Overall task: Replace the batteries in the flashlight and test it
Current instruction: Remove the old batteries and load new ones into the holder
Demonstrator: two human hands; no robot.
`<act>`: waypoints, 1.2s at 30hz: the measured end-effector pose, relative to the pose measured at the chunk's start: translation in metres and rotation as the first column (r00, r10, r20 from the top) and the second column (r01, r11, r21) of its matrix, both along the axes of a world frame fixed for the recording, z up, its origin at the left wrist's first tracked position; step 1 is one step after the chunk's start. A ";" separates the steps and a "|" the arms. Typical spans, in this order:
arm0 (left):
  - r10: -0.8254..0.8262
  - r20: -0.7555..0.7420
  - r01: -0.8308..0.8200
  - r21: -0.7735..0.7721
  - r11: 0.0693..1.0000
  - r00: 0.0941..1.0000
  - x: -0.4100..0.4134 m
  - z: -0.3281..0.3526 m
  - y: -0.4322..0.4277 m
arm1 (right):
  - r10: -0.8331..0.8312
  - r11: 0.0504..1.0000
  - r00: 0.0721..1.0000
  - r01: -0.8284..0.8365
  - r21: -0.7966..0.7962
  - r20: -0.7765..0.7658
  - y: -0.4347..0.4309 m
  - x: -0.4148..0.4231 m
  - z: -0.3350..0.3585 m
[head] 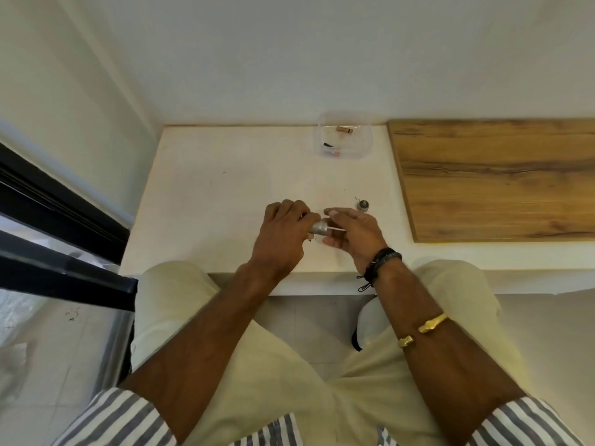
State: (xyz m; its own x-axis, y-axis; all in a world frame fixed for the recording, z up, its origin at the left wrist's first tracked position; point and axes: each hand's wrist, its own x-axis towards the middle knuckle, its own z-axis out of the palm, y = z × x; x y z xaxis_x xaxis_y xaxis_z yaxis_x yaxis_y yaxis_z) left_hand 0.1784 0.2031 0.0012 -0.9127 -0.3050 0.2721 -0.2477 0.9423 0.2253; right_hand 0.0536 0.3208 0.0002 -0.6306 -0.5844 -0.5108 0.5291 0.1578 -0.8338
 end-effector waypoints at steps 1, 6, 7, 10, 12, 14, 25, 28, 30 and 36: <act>-0.012 0.010 0.013 -0.045 0.999 1.000 -0.002 0.002 0.001 | 0.023 1.000 0.996 -0.022 -0.015 0.081 0.000 0.001 0.001; -0.054 -0.011 0.052 -0.144 0.988 0.998 -0.001 0.009 -0.001 | 0.039 0.994 0.961 -0.010 -0.104 0.274 0.003 0.005 0.001; -0.052 -0.012 0.050 -0.142 0.989 0.999 -0.001 0.010 -0.002 | 0.033 0.994 0.961 -0.003 -0.109 0.274 0.003 0.004 0.001; -0.030 -0.004 0.029 -0.124 0.992 1.000 -0.003 0.011 -0.005 | 0.002 0.993 0.962 0.029 -0.110 0.272 0.004 0.003 0.000; 0.011 -0.005 -0.011 -0.098 0.995 1.000 -0.004 0.010 -0.007 | -0.033 0.992 0.961 0.064 -0.105 0.274 0.005 0.001 0.001; 0.058 -0.011 -0.058 -0.065 0.996 0.998 -0.003 0.009 -0.010 | -0.065 0.990 0.965 0.093 -0.102 0.255 0.007 -0.002 0.002; 0.405 -0.175 -0.228 0.601 0.766 0.898 -0.011 0.004 -0.020 | -0.203 0.949 0.935 0.261 -0.178 0.292 0.011 -0.008 0.005; 0.468 -0.180 -0.218 0.705 0.675 0.865 -0.016 -0.001 -0.019 | -0.214 0.938 0.922 0.286 -0.196 0.322 0.013 -0.008 0.005; 0.483 -0.152 -0.242 0.715 0.656 0.862 -0.019 -0.005 -0.019 | -0.218 0.934 0.918 0.295 -0.203 0.331 0.014 -0.009 0.006; 0.485 -0.138 -0.249 0.718 0.649 0.864 -0.023 -0.013 -0.020 | -0.235 0.923 0.906 0.322 -0.211 0.352 0.014 -0.011 0.006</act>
State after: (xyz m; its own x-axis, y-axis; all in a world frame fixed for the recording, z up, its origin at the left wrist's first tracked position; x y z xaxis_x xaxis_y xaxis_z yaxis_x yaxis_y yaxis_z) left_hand 0.1552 0.1829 -0.0119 -0.5931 -0.7998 0.0928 -0.3500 0.3599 0.8649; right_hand 0.0430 0.3344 0.0063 -0.6188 -0.5465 -0.5642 0.7594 -0.2327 -0.6075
